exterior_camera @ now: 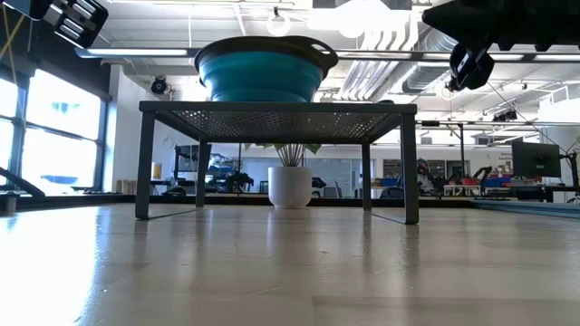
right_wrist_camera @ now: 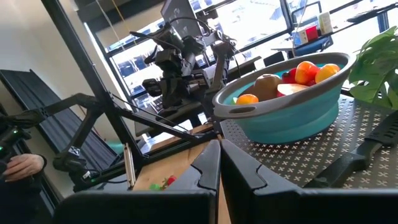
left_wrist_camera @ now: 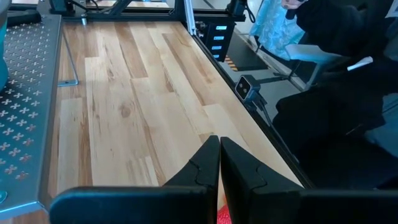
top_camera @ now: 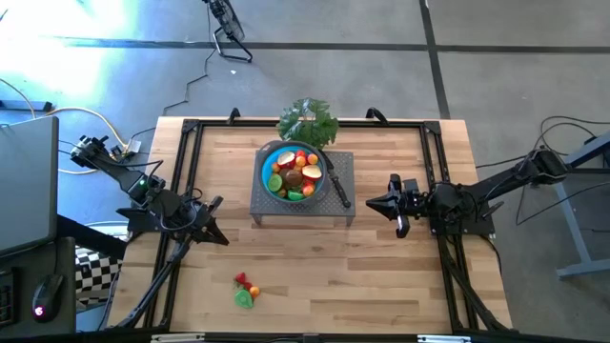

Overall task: Pick & Place Fruit
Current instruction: Put the strawberry into the blue strainer bowl on the shelf

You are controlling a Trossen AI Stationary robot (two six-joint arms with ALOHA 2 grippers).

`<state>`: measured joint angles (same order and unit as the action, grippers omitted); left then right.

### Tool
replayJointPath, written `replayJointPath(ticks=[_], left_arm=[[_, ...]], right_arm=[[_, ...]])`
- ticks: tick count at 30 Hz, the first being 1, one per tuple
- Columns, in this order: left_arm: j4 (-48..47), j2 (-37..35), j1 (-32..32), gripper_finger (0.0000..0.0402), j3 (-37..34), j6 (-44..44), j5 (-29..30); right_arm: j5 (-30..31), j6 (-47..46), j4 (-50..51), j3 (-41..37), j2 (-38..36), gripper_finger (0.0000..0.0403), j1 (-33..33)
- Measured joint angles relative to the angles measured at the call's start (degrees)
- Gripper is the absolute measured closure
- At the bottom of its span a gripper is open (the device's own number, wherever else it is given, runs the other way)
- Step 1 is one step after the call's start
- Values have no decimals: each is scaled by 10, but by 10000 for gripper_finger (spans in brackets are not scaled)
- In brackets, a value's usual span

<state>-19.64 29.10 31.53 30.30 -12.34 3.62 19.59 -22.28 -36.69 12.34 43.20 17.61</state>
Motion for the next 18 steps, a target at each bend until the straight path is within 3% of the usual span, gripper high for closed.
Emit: replayJointPath(ticks=[18], left_arm=[[0,0,0,389,0,0,0]], right_arm=[[-2,16,0,0,0,399,0]])
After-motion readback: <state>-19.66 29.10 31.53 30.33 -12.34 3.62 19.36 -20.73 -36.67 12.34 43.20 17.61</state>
